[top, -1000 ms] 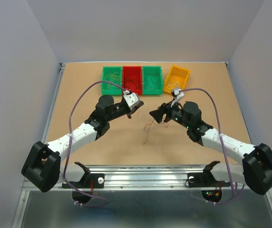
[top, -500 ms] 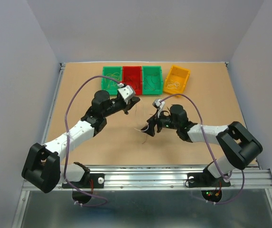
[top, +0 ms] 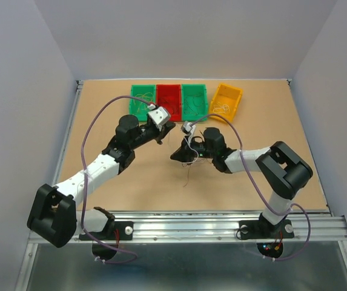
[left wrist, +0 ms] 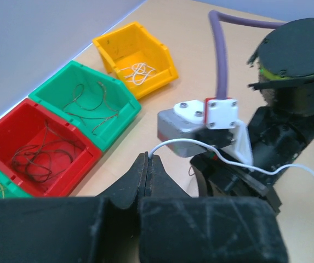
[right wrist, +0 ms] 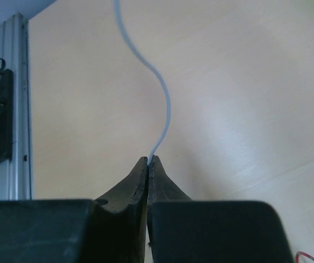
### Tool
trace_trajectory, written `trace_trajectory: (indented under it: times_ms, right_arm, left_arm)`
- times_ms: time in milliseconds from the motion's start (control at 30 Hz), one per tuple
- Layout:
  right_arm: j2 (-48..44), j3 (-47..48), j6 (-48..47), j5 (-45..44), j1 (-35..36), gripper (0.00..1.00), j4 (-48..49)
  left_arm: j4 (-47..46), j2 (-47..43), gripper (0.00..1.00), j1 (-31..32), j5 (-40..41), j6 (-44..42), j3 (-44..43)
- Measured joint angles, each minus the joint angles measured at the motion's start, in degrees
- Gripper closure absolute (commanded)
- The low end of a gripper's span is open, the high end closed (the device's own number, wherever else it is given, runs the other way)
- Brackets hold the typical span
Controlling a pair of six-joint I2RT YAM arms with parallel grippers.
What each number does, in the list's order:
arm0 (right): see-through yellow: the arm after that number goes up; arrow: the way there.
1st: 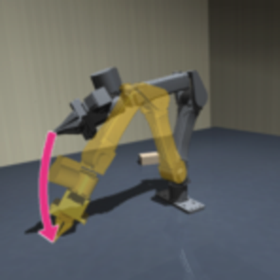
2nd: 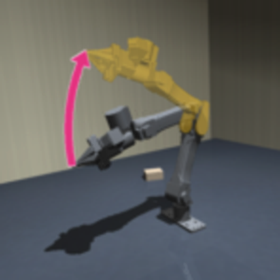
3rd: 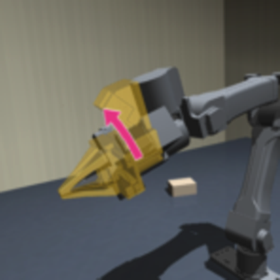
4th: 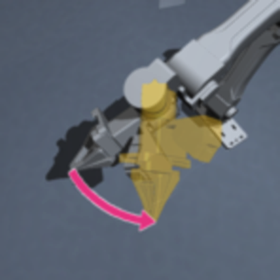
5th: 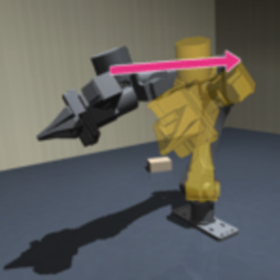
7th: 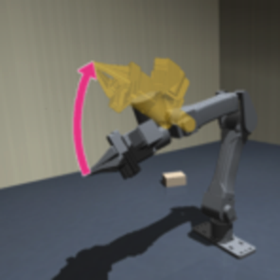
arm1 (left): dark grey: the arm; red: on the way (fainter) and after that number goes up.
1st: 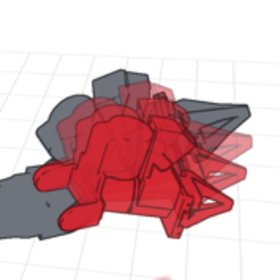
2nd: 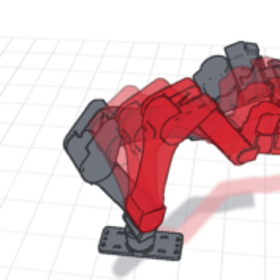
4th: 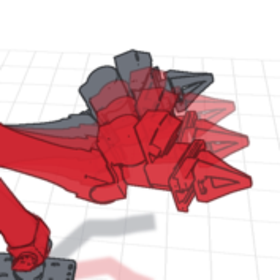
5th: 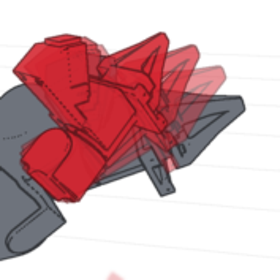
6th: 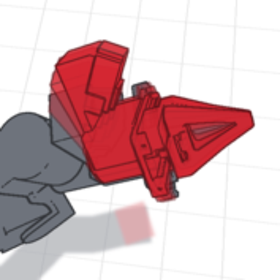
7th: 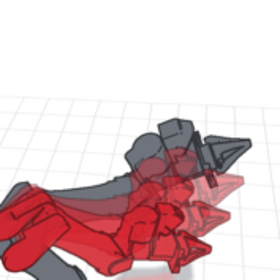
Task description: Untangle the cables
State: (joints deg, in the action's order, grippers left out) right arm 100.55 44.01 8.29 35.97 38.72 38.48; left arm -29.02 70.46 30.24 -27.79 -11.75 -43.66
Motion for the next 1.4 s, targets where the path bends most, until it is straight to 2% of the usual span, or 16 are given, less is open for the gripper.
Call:
trace_trajectory:
  times_ms: [100, 333, 633, 867, 1100, 1233, 1333, 1400]
  right_arm:
    - [-2.14, -1.86, 1.51, 2.03, 0.00, 1.00, 3.34]
    - [-16.04, -10.29, 5.55, 2.84, 0.00, 1.00, 12.92]
    - [-20.65, -14.64, 11.78, 2.67, -0.07, 0.99, 24.44]
    - [-24.63, -15.06, 12.44, -8.33, -0.07, 0.99, 27.08]
    - [-27.34, -16.35, 8.11, -21.11, 0.00, 0.99, 26.69]
    - [-27.23, -16.33, 4.46, -27.41, 0.00, 0.91, 24.17]
    - [-25.75, -15.78, 2.27, -29.79, 0.00, 0.89, 21.46]
    - [-23.80, -14.53, 0.66, -30.77, 0.00, 0.83, 18.86]
  left_arm:
    - [0.02, 0.02, 1.00, -0.24, 2.45, -0.02, 0.00]
    - [0.87, 3.56, 1.00, -0.72, 7.32, -0.22, -3.08]
    - [5.81, 9.90, 1.00, 0.72, 9.20, -1.99, -6.29]
    - [8.55, 12.02, 1.00, 2.27, 7.65, -3.93, -8.57]
    - [11.13, 13.14, 1.00, 2.29, 7.28, -5.70, -11.74]
    - [13.46, 13.55, 1.00, 2.38, 7.26, -6.84, -11.89]
    - [14.88, 14.01, 1.00, 2.73, 7.48, -7.65, -11.89]
    - [15.89, 14.21, 1.00, 2.99, 7.63, -8.15, -11.89]
